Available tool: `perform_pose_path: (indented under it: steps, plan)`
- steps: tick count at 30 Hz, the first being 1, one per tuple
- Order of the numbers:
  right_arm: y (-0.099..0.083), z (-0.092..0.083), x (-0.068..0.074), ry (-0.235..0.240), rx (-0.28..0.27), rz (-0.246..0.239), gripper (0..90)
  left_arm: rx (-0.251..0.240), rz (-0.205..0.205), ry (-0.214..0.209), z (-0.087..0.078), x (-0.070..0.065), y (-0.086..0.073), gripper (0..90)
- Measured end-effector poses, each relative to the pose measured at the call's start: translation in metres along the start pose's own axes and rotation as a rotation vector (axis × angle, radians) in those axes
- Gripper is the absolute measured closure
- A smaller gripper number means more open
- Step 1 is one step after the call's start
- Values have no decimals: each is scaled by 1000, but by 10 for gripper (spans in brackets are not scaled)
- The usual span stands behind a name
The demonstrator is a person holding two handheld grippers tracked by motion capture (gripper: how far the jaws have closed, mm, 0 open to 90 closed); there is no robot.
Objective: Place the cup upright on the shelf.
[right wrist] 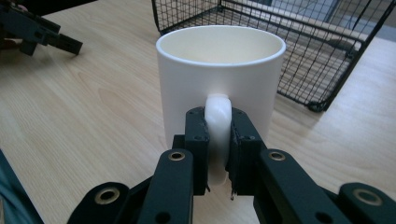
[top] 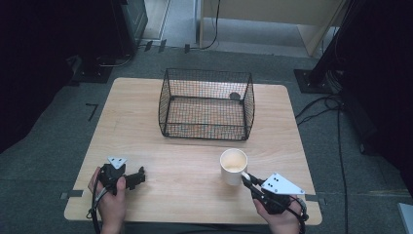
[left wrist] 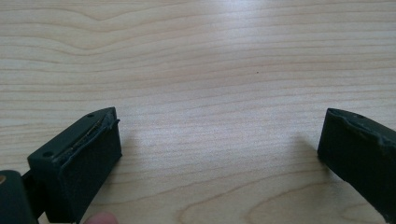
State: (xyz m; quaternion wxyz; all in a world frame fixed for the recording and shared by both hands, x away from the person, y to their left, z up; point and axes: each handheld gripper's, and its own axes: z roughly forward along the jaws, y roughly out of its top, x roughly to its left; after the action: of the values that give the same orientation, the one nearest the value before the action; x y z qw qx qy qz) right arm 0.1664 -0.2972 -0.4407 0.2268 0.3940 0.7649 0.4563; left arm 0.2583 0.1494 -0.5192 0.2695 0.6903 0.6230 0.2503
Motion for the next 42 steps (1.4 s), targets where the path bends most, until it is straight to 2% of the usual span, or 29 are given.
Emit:
perform_pose_path:
  steps: [14, 18, 32, 36, 42]
  plan:
    - [44, -5, -6, -9, -57, -28, 811, -1, -2, -1, 0, 0, 0, 0]
    - [50, -3, -7, -6, -69, -31, 811, -1, -2, -1, 0, 0, 0, 0]
    - [93, 6, -5, 3, -104, -75, 811, -3, -4, -1, 1, -1, 0, 0]
    - [109, 15, -6, -3, -114, -90, 811, -3, -3, 0, 1, -1, 0, 0]
    - [123, 24, -10, -2, -128, -88, 811, -3, -3, 0, 1, -1, 0, 0]
